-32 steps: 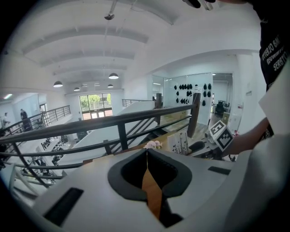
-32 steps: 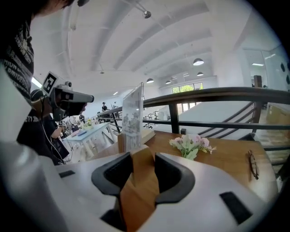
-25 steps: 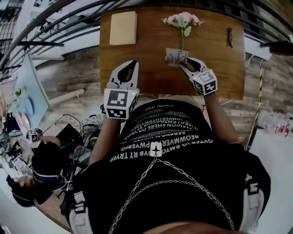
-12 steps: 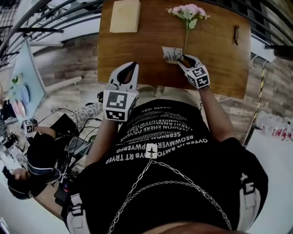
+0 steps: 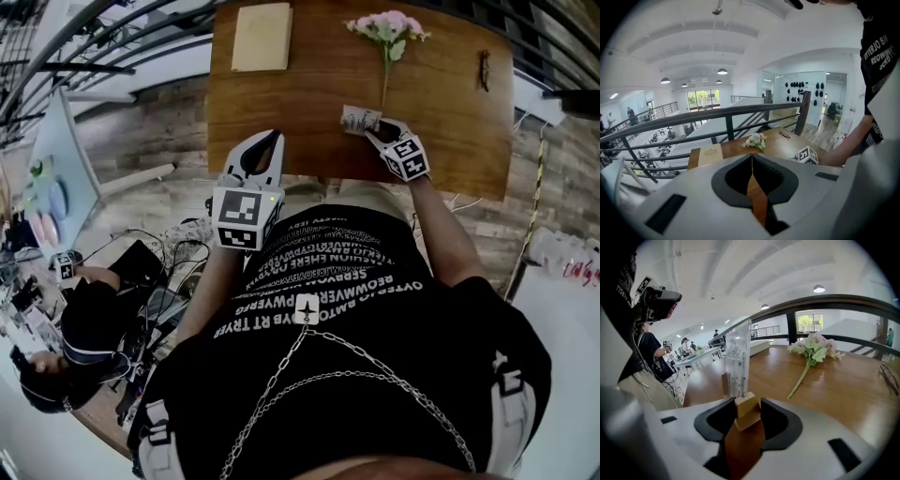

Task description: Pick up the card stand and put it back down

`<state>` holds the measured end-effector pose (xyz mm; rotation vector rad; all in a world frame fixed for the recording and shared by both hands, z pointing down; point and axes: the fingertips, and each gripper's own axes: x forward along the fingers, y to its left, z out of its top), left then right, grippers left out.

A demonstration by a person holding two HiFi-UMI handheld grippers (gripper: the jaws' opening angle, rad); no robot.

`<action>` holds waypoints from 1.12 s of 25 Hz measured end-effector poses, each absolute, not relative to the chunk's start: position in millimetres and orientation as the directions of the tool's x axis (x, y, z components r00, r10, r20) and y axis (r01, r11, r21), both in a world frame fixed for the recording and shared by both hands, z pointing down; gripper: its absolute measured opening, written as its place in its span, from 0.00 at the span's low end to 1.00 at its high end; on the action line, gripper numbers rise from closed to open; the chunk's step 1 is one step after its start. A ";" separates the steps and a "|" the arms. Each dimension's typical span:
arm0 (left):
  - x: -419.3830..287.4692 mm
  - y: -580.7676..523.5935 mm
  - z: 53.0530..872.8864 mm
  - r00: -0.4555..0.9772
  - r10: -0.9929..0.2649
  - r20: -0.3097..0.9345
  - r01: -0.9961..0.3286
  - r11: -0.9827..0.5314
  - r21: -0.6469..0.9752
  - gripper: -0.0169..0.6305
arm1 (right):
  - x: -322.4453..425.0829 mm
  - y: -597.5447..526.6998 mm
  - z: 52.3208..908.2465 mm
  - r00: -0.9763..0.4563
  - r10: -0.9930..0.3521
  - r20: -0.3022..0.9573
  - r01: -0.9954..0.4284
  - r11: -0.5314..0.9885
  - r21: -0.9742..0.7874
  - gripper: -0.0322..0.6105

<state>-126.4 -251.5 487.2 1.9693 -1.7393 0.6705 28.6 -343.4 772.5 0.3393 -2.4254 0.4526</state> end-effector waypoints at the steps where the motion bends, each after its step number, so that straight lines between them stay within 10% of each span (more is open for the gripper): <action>1: -126.6 -252.2 485.0 0.099 -0.790 0.605 -0.992 -0.125 0.000 0.07 | 30.1 -342.1 775.2 -0.756 -0.125 0.643 -0.351 0.906 -0.237 0.32; 13: -127.2 -268.1 454.6 0.175 -0.835 0.521 -0.981 -0.191 0.023 0.07 | 58.6 -348.4 727.1 -0.686 -0.213 0.696 -0.467 0.862 -0.197 0.38; 20: -122.1 -298.8 435.6 0.256 -0.847 0.465 -0.962 -0.271 0.037 0.07 | 67.0 -363.5 604.5 -0.746 -0.398 0.534 -0.535 0.835 -0.125 0.10; 28: -100.7 -320.4 411.7 0.381 -0.821 0.426 -0.914 -0.405 0.039 0.07 | 31.5 -348.7 470.9 -0.838 -0.435 0.330 -0.479 0.875 -0.064 0.07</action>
